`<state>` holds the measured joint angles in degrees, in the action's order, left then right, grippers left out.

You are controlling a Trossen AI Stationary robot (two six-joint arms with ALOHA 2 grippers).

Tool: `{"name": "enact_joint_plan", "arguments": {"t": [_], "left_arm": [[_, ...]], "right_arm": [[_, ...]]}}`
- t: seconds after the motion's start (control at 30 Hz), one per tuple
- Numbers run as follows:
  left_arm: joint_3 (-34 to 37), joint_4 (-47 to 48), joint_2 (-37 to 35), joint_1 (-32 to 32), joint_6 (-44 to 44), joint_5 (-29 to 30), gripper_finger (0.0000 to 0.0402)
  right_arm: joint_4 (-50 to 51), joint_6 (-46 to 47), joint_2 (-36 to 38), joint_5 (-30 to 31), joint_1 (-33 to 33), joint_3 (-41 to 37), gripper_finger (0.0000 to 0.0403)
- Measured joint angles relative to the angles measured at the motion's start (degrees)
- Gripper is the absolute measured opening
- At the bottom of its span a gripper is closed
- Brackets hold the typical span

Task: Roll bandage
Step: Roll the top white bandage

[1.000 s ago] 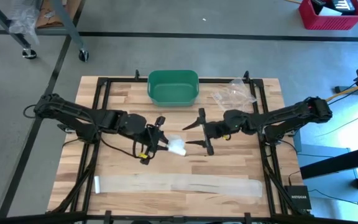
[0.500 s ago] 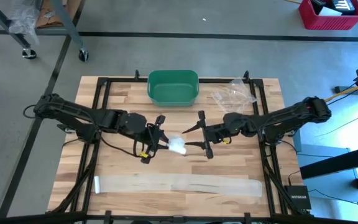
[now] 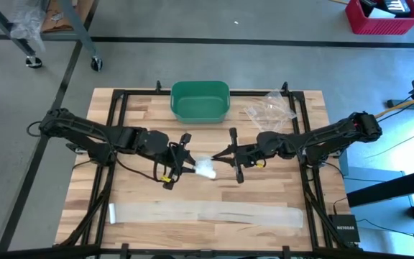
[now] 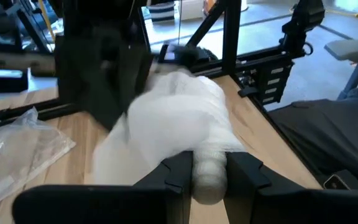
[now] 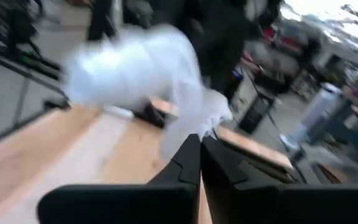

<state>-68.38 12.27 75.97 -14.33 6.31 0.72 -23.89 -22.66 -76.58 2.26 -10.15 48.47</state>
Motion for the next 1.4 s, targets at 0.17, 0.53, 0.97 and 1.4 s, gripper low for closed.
{"name": "enact_joint_plan", "arguments": {"t": [0.17, 0.53, 0.97, 1.4], "left_arm": [[-0.9, -2.1, -0.1, -1.3, -1.7, -0.1, 0.0054], [-1.8, -6.9, -0.6, -3.1, 1.0, 11.9, 0.0054], [-1.8, -5.7, -0.6, -3.0, 2.5, 17.1, 0.0054], [-1.8, -5.6, -0.6, -3.0, 2.7, 19.0, 0.0054]], "right_arm": [[3.9, -0.2, 0.0, 3.8, 0.0, 0.0, 0.0005], [6.0, 3.5, 0.0, 2.6, 0.0, 0.0, 0.0016], [15.6, 13.4, 3.4, 8.3, 0.0, 4.3, 0.0149], [27.4, 18.2, 3.3, 4.2, 0.0, 7.2, 0.0211]]}}
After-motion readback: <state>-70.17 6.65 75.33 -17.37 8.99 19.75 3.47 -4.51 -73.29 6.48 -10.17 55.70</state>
